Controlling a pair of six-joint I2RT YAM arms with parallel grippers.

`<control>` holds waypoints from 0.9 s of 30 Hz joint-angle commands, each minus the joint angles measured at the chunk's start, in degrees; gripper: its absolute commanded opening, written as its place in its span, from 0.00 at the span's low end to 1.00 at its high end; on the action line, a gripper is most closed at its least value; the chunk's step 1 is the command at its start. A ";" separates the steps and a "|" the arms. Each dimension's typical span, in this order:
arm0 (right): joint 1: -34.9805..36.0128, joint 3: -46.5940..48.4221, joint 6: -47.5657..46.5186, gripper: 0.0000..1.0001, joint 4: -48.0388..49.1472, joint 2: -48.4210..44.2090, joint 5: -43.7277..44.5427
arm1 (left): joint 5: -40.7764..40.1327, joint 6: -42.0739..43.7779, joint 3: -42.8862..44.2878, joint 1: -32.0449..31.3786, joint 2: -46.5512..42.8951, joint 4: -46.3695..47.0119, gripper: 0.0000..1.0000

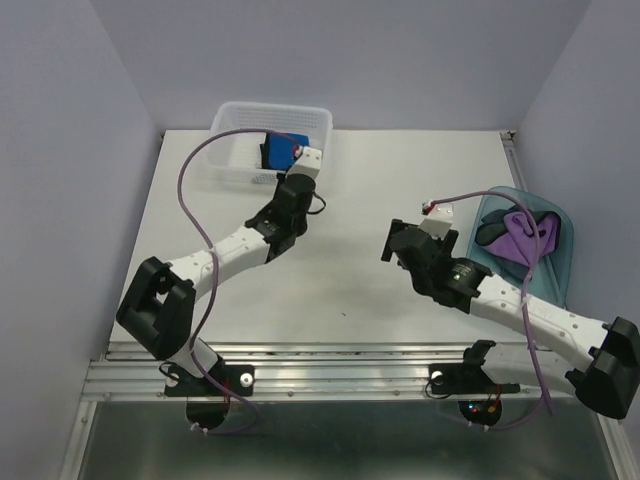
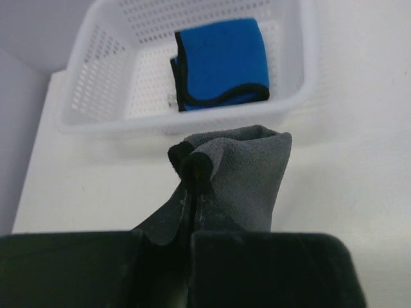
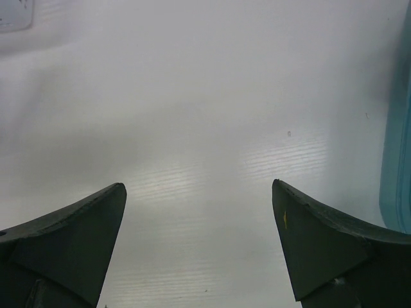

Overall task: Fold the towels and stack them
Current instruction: Neatly place the folded towel into the bin

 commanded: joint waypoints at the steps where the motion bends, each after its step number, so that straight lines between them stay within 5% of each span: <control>1: -0.21 -1.68 -0.81 1.00 3.23 -1.53 4.67 | 3.27 12.67 9.68 4.31 0.06 7.74 0.00; 18: -1.62 -1.68 -0.98 1.00 3.85 2.60 8.80 | 12.85 14.18 52.54 13.20 25.27 -7.00 0.00; 27: -2.94 -1.85 -1.51 1.00 4.73 3.04 7.66 | 14.08 8.56 61.55 13.72 33.80 -10.28 0.00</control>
